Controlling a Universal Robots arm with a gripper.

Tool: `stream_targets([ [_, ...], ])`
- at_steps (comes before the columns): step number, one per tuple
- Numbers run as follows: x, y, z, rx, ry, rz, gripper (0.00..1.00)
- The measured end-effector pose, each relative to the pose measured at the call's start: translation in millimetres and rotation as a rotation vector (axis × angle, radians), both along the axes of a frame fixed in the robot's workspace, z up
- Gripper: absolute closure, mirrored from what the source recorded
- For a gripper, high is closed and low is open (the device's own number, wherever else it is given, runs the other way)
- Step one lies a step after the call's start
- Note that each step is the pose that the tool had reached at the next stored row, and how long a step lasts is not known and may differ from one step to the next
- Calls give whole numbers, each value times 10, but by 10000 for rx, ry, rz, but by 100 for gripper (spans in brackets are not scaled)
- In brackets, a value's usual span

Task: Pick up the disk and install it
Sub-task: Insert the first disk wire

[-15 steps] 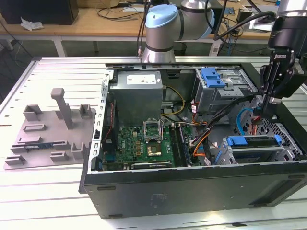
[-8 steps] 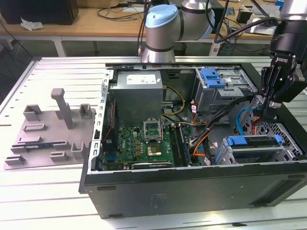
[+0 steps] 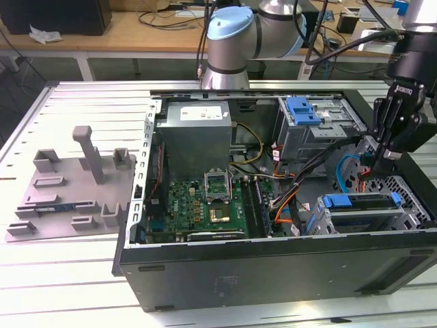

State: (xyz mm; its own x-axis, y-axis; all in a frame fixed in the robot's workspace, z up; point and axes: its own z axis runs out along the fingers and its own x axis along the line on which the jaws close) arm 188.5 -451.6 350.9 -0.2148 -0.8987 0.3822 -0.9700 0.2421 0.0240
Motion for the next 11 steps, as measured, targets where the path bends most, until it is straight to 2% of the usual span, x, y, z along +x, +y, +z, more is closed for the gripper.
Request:
stream_targets([
  [2, -3, -63, 12, 76, -82, 1, 83],
  [6, -16, -116, 39, 198, -196, 44, 83],
  [8, -24, -126, 42, 230, -202, 209, 83],
  [11, -53, -135, 42, 229, -200, 443, 83],
])
